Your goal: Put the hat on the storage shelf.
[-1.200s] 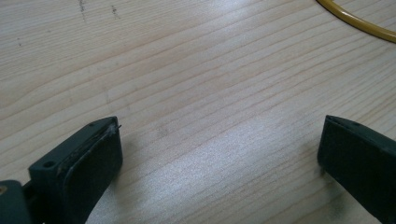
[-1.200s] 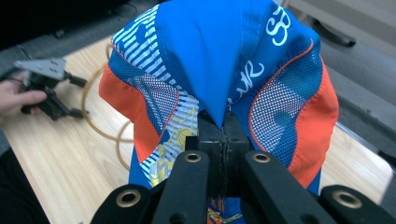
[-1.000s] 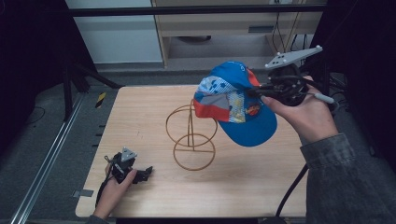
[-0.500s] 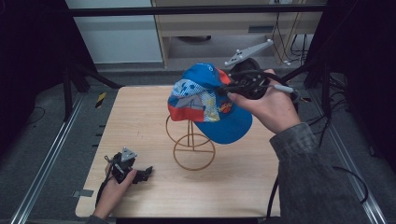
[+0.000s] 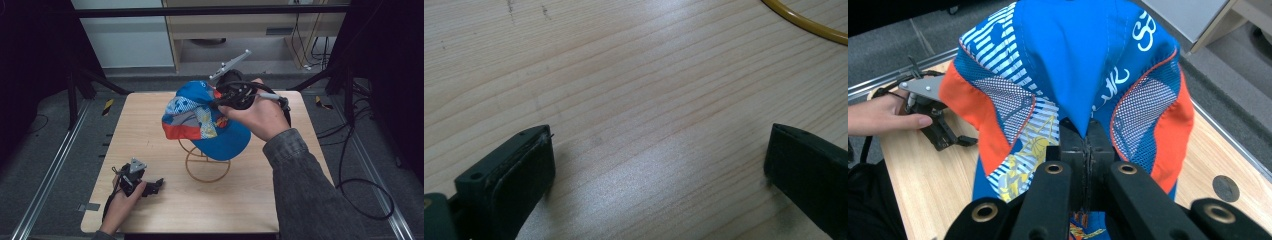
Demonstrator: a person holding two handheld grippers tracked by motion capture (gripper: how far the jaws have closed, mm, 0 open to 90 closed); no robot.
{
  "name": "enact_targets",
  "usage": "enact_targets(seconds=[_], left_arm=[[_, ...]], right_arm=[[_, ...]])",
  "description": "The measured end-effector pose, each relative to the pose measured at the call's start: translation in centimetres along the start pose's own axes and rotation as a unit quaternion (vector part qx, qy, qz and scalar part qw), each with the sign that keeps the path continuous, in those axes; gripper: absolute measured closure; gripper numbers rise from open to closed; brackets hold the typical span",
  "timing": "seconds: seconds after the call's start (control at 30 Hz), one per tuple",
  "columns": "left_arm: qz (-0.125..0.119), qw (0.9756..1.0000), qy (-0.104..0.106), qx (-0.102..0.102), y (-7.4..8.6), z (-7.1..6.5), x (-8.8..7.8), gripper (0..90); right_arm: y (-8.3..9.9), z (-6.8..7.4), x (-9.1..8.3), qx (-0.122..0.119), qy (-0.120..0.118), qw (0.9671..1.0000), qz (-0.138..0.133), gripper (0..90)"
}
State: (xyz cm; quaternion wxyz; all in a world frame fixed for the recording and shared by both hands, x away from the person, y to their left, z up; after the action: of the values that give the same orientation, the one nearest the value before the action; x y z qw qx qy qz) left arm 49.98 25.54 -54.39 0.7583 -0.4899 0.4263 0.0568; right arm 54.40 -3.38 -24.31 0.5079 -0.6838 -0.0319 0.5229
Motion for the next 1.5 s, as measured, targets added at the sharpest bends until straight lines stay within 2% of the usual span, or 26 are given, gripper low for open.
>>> enact_targets(seconds=[0.23, 0.5, 1.03, 1.5], left_arm=[[-0.001, 1.0, 0.001, -0.001, 0.0, -0.1, 0.0, 0.0], [0.0, 1.0, 0.002, 0.001, 0.0, -0.1, 0.0, 0.0], [0.001, 1.0, 0.002, 0.003, 0.0, -0.1, 0.0, 0.0], [0.0, 1.0, 0.003, 0.002, 0.0, -0.2, 0.0, 0.0]], right_arm=[[0.4, 0.3, 1.7, -0.003, 0.002, 0.9998, 0.021, 89.7], [0.4, 0.5, 2.5, -0.006, 0.005, 0.9996, 0.026, 89.6], [0.2, 0.6, 3.1, -0.008, 0.01, 0.9995, 0.027, 87.7], [0.8, 0.5, 3.3, -0.003, 0.008, 0.9995, 0.03, 81.3]])
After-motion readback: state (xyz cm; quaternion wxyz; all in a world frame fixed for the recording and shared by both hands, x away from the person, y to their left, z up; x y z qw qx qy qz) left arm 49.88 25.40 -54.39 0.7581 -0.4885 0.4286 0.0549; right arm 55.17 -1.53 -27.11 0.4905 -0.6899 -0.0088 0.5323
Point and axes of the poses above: each handheld gripper's, and its own axes: x roughly forward along the jaws, y roughly out of its underside, z roughly to its left, the point moved 5 cm from there along x, roughly forward along the jaws, and after that the axes turned 11 degrees about x, right-handed, at the moved point
